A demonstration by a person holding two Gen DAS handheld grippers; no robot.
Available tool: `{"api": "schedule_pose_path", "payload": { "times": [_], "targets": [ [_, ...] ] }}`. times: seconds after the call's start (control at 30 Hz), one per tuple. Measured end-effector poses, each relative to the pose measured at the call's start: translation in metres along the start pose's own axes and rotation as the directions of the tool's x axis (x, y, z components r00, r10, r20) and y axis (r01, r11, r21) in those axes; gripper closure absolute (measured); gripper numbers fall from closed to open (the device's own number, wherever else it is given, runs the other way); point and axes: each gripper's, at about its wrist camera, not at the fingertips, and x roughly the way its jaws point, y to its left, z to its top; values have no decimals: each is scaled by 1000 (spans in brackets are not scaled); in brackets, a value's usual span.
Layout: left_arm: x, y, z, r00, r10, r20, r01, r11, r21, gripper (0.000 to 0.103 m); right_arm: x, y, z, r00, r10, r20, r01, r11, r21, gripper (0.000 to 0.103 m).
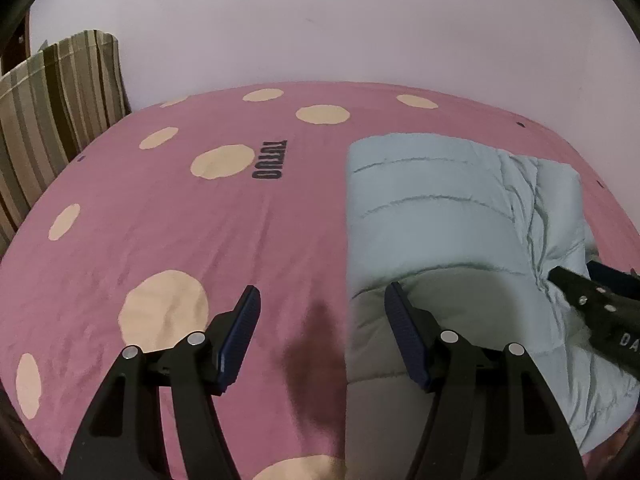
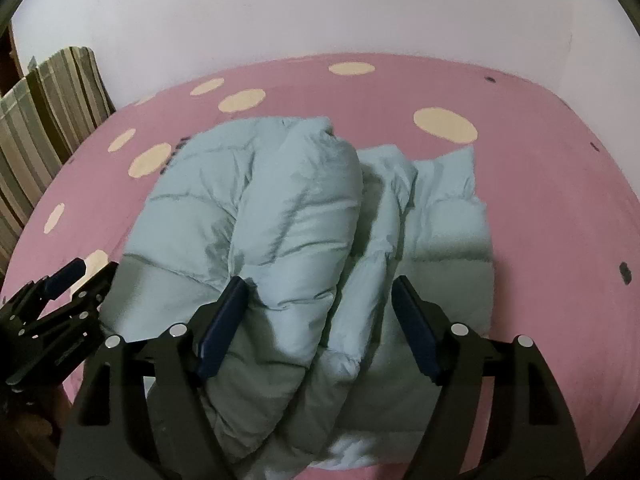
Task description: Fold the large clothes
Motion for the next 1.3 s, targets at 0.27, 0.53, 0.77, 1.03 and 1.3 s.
{"api": "schedule_pose_path", "payload": {
  "times": [0.27, 0.53, 0.77, 1.03, 1.3],
  "targets": [
    [8, 2, -2, 1000, -24, -9, 24, 1000, -9, 39, 20, -2, -6, 996, 67, -66, -65, 997, 41, 67],
    [-7, -3, 9, 998, -68, 2, 68, 998, -10, 39, -5, -1, 1, 998, 50, 24, -50, 999, -1, 95],
    [1, -32, 6, 992, -123, -31, 124, 992, 30, 39, -5, -41, 0, 1000, -19, 19, 18, 1000, 15, 95],
    [30, -65, -1, 991, -95, -89, 102, 991, 84, 37, 37, -69, -11, 998, -30, -57, 32, 999, 36, 92],
    [63, -73, -8, 988, -87, -131, 99, 991, 92, 37, 66, -80, -15, 995, -9, -101, 16, 998, 64, 92]
  ]
}}
